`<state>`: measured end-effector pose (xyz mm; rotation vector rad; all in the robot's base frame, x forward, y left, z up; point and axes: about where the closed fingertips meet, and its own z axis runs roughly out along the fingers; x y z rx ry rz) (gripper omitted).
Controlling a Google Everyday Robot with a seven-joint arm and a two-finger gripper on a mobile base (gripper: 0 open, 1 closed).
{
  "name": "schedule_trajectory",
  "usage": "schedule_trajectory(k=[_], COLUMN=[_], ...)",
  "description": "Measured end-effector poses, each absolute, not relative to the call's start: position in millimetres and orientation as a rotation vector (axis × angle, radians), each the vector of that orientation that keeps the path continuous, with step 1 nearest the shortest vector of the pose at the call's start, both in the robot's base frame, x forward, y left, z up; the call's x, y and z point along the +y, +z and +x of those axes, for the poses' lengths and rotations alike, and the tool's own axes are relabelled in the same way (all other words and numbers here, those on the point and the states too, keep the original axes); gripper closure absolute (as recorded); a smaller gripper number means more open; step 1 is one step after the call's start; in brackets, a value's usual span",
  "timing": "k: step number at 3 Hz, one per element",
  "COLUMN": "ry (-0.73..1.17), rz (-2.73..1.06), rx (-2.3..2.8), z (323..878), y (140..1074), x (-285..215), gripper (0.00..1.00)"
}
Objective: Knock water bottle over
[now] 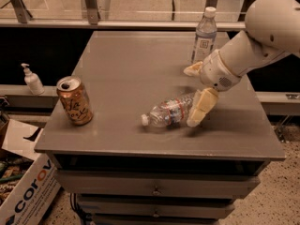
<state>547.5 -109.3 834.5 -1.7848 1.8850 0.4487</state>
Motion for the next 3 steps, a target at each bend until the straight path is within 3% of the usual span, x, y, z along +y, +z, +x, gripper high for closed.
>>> schedule_trajectory(k=[3], ry=[0.572], rz=[-1.531], rx=[1.897], z=[542.6], y=[847.4], x=[-155.1], gripper=[0.00])
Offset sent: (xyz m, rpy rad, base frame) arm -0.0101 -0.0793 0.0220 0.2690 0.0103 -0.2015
